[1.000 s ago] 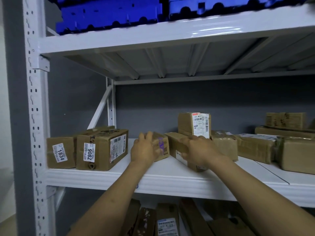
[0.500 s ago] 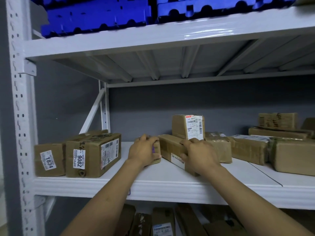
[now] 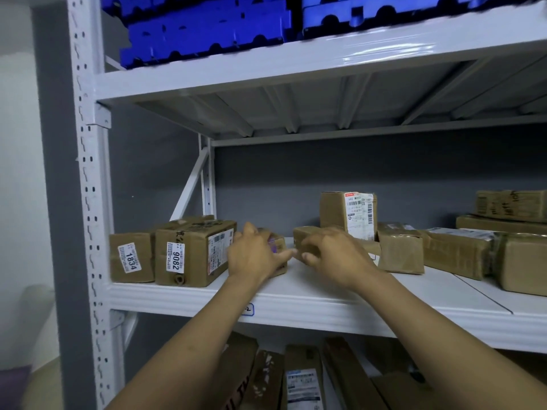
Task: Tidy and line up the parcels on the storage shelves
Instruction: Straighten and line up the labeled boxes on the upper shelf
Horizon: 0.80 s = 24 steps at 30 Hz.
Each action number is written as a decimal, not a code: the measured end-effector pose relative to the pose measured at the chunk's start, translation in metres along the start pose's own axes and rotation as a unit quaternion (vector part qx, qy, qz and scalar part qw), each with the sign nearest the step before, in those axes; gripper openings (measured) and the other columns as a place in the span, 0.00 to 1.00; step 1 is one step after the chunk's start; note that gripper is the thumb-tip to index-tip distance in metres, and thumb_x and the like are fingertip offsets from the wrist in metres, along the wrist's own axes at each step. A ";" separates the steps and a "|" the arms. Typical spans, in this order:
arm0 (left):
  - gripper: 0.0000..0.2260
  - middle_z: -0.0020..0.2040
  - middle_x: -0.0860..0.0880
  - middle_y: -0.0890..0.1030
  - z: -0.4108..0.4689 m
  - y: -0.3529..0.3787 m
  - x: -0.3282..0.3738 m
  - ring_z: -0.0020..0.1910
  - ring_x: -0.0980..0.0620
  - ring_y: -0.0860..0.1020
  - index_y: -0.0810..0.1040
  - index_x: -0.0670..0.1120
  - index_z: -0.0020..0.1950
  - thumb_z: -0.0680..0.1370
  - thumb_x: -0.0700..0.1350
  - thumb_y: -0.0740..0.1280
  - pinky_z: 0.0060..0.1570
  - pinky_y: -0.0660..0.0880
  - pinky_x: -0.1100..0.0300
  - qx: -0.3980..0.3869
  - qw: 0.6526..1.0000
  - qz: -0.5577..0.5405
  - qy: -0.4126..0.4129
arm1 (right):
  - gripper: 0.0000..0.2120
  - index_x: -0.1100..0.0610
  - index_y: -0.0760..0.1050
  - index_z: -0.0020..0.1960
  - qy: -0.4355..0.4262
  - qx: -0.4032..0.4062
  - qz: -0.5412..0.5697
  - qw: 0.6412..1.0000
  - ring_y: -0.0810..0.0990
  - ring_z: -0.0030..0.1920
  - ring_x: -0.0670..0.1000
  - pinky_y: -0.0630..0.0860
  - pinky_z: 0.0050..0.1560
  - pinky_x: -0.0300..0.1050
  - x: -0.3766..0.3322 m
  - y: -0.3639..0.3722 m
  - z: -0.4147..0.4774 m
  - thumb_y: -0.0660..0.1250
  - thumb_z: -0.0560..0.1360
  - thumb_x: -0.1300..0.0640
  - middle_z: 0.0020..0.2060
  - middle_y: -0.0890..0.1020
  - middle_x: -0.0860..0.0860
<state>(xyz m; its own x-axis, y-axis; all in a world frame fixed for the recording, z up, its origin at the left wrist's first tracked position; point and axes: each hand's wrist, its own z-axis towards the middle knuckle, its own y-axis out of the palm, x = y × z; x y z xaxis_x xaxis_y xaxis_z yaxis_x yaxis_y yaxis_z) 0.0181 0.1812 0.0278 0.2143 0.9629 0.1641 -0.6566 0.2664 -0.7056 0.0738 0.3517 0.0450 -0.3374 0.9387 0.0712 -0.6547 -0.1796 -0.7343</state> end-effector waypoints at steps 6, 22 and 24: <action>0.25 0.58 0.44 0.69 0.008 0.012 0.023 0.56 0.44 0.72 0.72 0.46 0.60 0.72 0.64 0.65 0.44 0.72 0.55 0.040 0.997 0.030 -0.056 | 0.11 0.52 0.79 0.53 0.022 -0.070 -0.024 0.997 0.76 0.53 0.55 0.71 0.47 0.44 0.004 0.002 -0.013 0.62 0.76 0.49 0.51 0.82 0.52; 0.18 0.56 0.45 0.74 -0.058 -0.013 -0.003 0.56 0.48 0.74 0.72 0.50 0.58 0.69 0.50 0.60 0.53 0.74 0.55 0.204 0.781 -0.589 0.026 | 0.44 0.49 0.47 0.78 0.271 -0.023 0.710 0.650 0.84 0.52 0.56 0.82 0.48 0.55 -0.029 -0.008 -0.018 0.70 0.73 0.44 0.58 0.81 0.55; 0.19 0.57 0.45 0.75 -0.066 -0.016 -0.007 0.57 0.46 0.75 0.72 0.51 0.60 0.70 0.48 0.60 0.53 0.75 0.52 0.170 0.786 -0.591 0.056 | 0.43 0.49 0.48 0.78 0.271 -0.007 0.715 0.644 0.84 0.52 0.56 0.82 0.48 0.54 -0.030 -0.007 -0.020 0.72 0.74 0.52 0.56 0.82 0.54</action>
<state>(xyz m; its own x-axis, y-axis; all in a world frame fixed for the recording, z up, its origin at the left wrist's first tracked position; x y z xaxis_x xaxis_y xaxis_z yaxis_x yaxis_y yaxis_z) 0.0745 0.1676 -0.0076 0.8701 0.0280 0.4921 -0.1015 0.9872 0.1233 0.1022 0.3307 0.0344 -0.3008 -0.2182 -0.9284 0.0721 -0.9759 0.2060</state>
